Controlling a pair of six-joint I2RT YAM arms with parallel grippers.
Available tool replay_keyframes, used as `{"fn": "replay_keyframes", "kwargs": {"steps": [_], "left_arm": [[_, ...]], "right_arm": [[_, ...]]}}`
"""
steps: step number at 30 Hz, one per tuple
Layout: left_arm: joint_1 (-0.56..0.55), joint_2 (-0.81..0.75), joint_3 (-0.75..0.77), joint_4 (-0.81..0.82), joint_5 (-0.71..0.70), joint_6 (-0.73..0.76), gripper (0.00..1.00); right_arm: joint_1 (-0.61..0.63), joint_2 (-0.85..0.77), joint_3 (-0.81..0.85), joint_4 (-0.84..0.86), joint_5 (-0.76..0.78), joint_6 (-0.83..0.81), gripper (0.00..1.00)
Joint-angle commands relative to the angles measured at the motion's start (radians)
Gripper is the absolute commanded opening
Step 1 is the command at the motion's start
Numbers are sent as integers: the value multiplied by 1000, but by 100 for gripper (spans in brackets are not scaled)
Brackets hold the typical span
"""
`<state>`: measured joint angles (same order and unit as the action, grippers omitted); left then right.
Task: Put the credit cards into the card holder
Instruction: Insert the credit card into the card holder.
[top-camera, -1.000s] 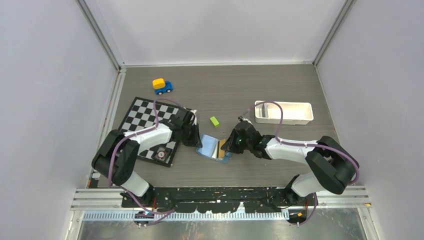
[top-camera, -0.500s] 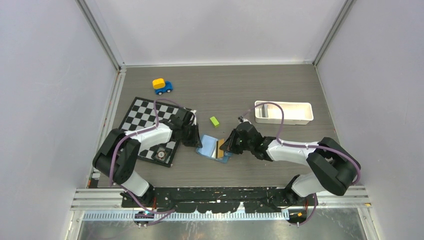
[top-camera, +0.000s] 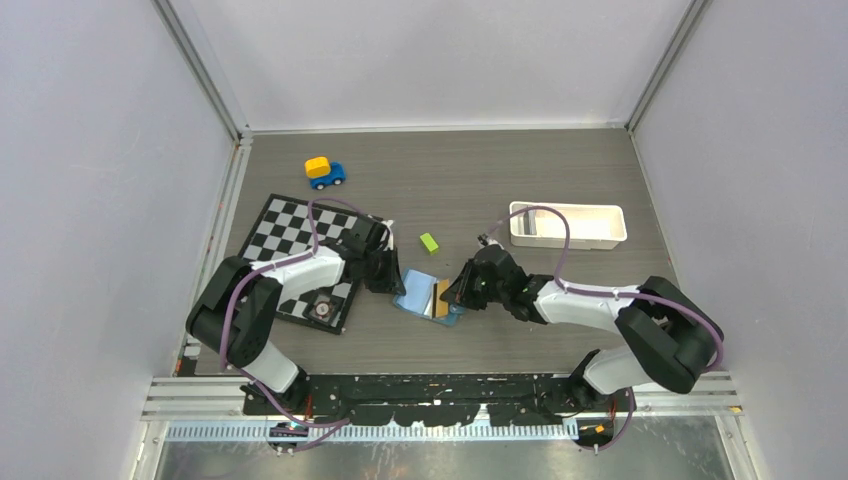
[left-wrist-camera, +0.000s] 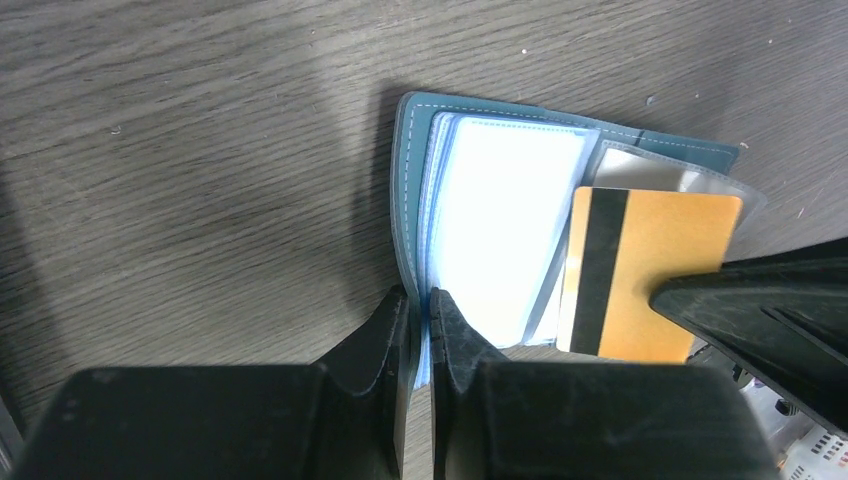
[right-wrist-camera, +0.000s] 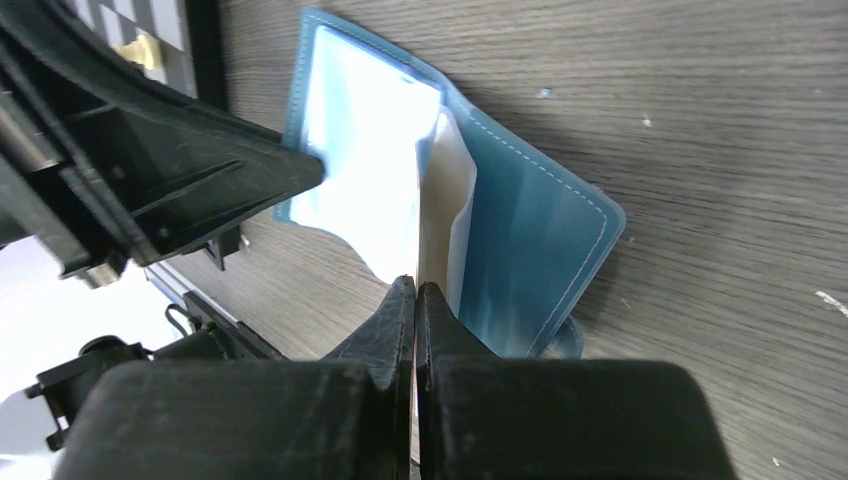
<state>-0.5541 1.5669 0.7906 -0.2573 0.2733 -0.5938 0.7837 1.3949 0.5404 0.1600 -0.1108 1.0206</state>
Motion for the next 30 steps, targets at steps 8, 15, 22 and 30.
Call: {"fn": "replay_keyframes", "kwargs": {"steps": [8, 15, 22, 30], "left_arm": [[2, 10, -19, 14, -4, 13, 8], [2, 7, -25, 18, 7, 7, 8], [2, -5, -42, 36, 20, -9, 8], [2, -16, -65, 62, 35, -34, 8]], "right_arm": [[5, 55, 27, 5, 19, 31, 0], [3, 86, 24, 12, 69, 38, 0], [3, 111, 29, 12, 104, 45, 1], [3, 132, 9, 22, 179, 72, 0]]}}
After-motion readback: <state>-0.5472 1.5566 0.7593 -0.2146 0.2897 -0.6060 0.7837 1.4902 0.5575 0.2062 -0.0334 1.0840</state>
